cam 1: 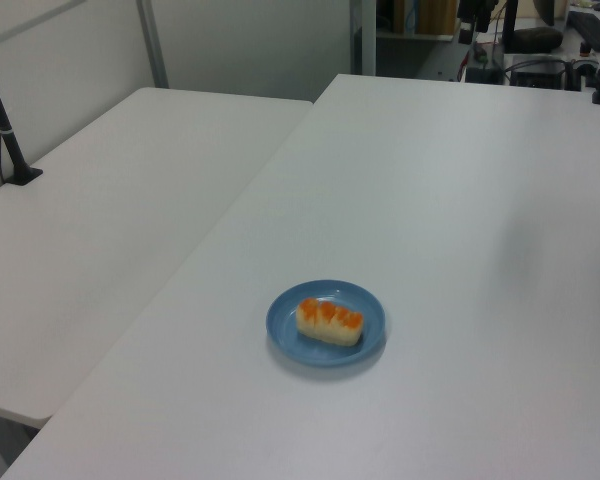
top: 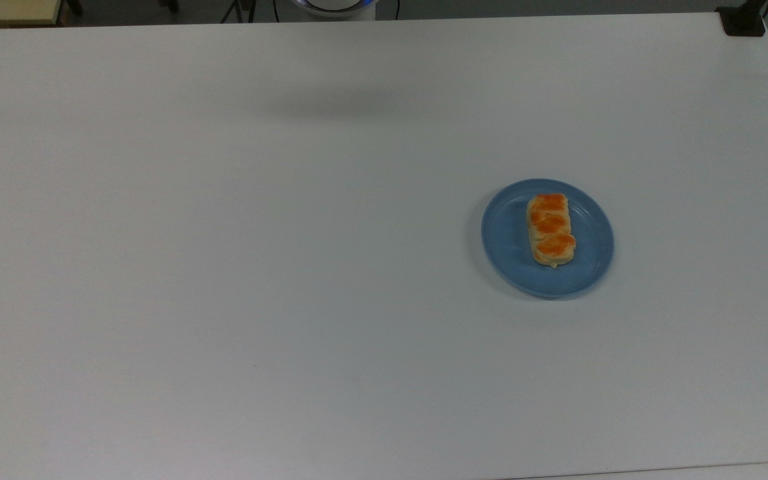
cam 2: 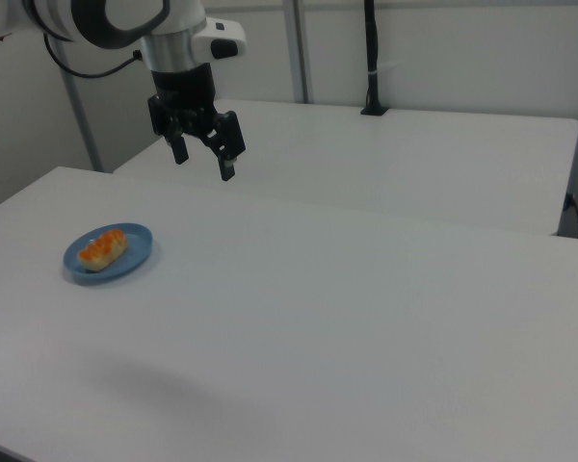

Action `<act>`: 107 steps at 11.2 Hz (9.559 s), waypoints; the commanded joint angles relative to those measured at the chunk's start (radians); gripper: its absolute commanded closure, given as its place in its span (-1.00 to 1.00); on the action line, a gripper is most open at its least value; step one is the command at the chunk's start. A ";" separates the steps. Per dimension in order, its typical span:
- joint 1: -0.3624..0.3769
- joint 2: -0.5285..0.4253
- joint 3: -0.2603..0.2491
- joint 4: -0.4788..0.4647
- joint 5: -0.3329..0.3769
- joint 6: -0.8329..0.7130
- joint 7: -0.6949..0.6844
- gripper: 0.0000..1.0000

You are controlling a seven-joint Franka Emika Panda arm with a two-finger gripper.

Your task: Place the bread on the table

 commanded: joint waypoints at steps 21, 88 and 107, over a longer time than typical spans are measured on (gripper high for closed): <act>0.505 0.334 0.046 -0.005 -0.100 0.343 0.492 -0.97; 0.095 -0.053 0.043 -0.159 -0.113 0.118 0.155 -1.00; 0.093 0.055 -0.049 0.051 -0.082 0.025 0.057 -1.00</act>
